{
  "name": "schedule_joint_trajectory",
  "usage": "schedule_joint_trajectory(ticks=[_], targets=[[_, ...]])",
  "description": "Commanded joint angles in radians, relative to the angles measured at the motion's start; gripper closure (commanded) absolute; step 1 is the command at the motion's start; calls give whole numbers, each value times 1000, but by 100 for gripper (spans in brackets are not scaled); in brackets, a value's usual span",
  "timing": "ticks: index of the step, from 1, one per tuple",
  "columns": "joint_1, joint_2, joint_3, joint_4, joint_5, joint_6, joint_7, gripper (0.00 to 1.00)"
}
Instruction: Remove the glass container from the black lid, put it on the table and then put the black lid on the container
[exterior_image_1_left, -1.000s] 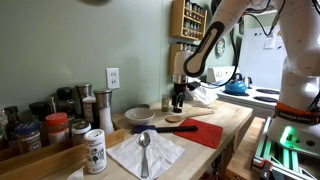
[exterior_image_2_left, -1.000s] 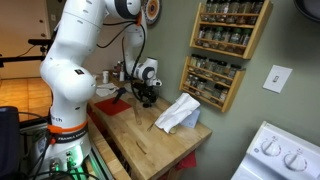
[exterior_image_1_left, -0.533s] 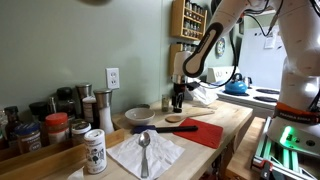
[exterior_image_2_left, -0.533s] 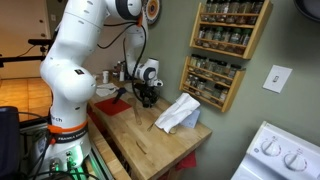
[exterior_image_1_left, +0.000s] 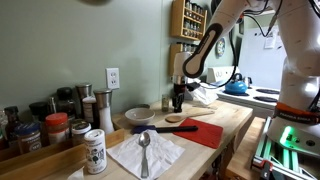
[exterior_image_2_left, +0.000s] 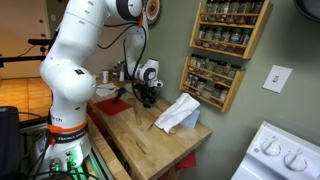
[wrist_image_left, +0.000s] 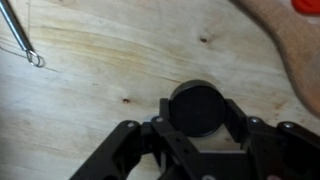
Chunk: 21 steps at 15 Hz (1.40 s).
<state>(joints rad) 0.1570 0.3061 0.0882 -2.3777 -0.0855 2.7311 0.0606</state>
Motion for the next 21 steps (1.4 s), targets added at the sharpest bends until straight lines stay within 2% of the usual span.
schedule_joint_trajectory(ticks=[1,3,7,9,16,21], targets=[[-3,10,-1,2,1,12,-3,52],[-1,-5,-3,-4,0,2,2,59],[3,-69,-15,-19,-14,-35,15,63],[-1,-115,-14,-24,-10,-63,12,69],[-12,-280,8,-1,16,-255,-19,69],[7,-285,48,78,56,-304,-41,69]])
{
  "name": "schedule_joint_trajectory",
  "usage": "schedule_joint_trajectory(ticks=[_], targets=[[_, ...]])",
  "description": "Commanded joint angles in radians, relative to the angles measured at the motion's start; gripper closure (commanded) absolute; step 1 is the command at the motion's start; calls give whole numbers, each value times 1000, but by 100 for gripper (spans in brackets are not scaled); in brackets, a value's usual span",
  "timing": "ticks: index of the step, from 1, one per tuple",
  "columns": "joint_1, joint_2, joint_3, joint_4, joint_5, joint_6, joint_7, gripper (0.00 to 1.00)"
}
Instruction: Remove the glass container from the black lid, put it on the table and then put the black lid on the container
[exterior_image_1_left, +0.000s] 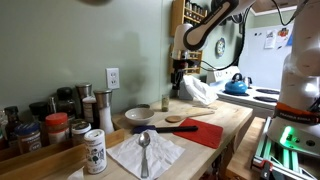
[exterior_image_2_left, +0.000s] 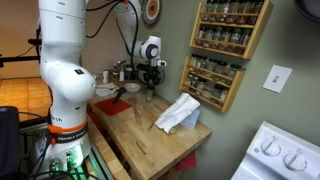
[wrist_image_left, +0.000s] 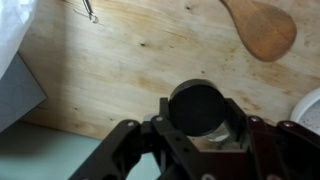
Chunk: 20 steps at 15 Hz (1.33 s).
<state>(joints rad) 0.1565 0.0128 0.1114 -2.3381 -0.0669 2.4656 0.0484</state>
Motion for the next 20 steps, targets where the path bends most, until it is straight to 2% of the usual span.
schedule_joint_trajectory(ticks=[1,5,6,10,20], targets=[[11,25,33,55,42,-38,-29,69],[19,82,50,100,7,-44,4,69],[19,99,46,107,-33,-48,45,69],[24,155,36,134,-69,-32,84,69],[33,207,22,188,-82,-15,130,69]])
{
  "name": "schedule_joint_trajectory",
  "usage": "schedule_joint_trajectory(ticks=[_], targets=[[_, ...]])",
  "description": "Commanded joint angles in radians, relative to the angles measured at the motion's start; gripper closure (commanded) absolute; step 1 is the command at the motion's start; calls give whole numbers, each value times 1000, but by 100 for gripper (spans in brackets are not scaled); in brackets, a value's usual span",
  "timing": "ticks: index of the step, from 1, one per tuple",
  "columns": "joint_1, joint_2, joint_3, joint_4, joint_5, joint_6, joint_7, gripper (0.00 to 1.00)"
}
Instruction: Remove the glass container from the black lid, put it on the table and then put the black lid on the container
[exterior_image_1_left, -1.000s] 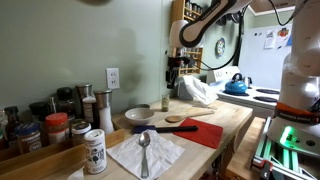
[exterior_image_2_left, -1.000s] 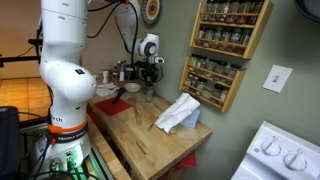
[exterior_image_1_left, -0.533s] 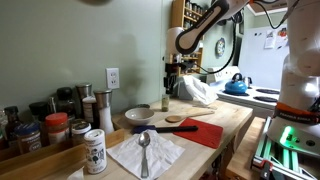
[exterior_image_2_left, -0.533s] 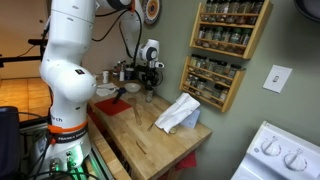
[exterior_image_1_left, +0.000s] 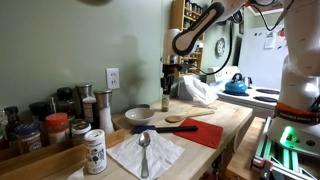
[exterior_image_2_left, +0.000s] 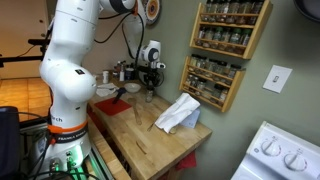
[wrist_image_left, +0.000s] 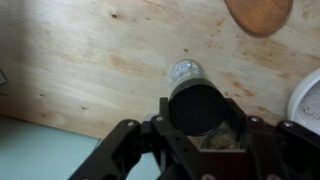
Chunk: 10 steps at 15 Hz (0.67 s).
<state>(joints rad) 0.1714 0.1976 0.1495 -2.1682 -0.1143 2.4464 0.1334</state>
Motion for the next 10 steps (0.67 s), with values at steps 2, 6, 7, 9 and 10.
schedule_joint_trajectory(ticks=[2,6,7,9,10], targets=[[19,30,-17,26,-36,2,48,69],[21,42,-16,38,-34,-3,51,69],[22,43,-16,40,-34,-4,51,69],[24,46,-16,40,-34,-7,51,69],[25,47,-17,41,-35,-8,51,69]])
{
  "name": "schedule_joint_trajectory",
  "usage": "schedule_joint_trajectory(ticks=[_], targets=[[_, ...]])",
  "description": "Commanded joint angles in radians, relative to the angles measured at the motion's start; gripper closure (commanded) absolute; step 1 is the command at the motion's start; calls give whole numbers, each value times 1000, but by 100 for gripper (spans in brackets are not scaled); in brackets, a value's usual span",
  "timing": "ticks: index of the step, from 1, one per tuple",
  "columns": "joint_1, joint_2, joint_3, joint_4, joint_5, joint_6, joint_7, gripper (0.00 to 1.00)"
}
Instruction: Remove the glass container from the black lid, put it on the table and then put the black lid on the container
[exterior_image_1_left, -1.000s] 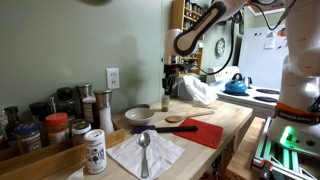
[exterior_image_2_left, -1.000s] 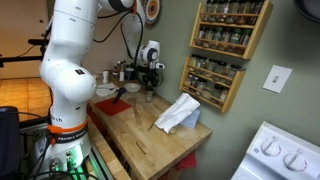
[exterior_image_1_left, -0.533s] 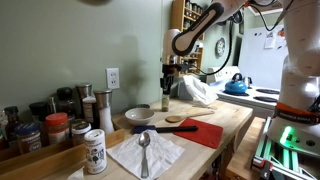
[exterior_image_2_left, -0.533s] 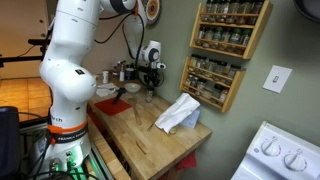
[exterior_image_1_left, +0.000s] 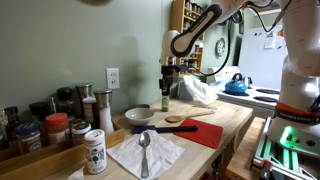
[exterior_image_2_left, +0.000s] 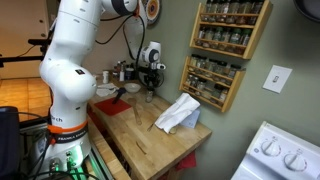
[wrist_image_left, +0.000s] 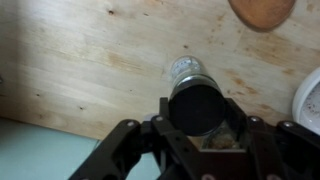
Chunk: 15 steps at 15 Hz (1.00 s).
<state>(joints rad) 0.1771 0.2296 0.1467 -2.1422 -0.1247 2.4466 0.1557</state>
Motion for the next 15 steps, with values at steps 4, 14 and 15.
schedule_joint_trajectory(ticks=[4,14,15], targets=[[22,19,-15,16,-25,-5,32,69],[29,35,-20,30,-28,-14,42,69],[29,36,-20,30,-26,-14,40,69]])
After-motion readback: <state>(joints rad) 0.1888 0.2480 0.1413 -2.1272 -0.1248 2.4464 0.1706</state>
